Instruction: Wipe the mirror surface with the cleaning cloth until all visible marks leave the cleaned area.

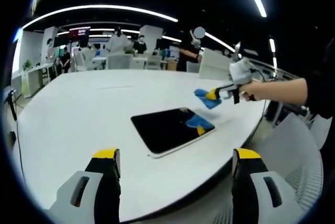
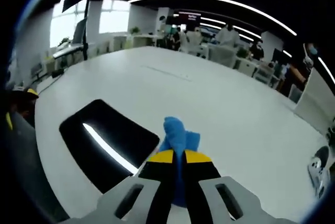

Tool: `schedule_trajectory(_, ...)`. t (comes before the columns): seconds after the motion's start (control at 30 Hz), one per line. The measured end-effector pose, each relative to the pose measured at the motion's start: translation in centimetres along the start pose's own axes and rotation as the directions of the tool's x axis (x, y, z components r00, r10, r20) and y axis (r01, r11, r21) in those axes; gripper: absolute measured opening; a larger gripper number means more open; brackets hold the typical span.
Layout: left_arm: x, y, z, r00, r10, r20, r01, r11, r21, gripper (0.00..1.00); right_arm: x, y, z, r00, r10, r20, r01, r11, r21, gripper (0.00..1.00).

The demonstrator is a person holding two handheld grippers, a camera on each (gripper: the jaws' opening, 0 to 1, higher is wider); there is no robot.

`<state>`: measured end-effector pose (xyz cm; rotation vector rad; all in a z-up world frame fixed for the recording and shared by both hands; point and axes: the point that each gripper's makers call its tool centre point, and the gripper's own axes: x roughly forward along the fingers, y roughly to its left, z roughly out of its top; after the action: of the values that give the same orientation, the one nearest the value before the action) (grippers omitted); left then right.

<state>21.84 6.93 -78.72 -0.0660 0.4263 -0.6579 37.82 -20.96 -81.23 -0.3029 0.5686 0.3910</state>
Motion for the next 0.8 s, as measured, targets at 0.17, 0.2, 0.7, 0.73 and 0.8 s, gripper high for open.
schedule_trajectory(0.17, 0.0, 0.1, -0.1, 1.000, 0.001, -0.005, -0.001, 1.000, 0.000, 0.88, 0.2, 0.4, -1.5, 1.000, 0.009, -0.022, -0.009, 1.000, 0.014, 0.00)
schedule_trajectory(0.2, 0.0, 0.0, -0.1, 1.000, 0.001, -0.006, -0.001, 1.000, 0.000, 0.88, 0.2, 0.4, -1.7, 1.000, 0.010, -0.025, -0.010, 1.000, 0.018, 0.00)
schedule_trajectory(0.7, 0.0, 0.0, -0.2, 1.000, 0.002, -0.013, -0.002, 1.000, 0.003, 0.88, 0.6, 1.7, -4.2, 0.996, 0.047, -0.070, -0.045, 0.999, 0.019, 0.01)
schedule_trajectory(0.73, 0.0, -0.1, -0.2, 1.000, 0.000, -0.013, 0.000, 1.000, 0.003, 0.88, 0.6, 1.8, -4.4, 0.996, 0.048, -0.072, -0.047, 0.999, 0.020, 0.01)
schedule_trajectory(0.8, 0.0, -0.1, -0.2, 1.000, -0.002, -0.014, 0.002, 1.000, 0.003, 0.88, 0.7, 2.1, -4.6, 0.995, 0.059, -0.078, -0.058, 0.998, 0.020, 0.01)
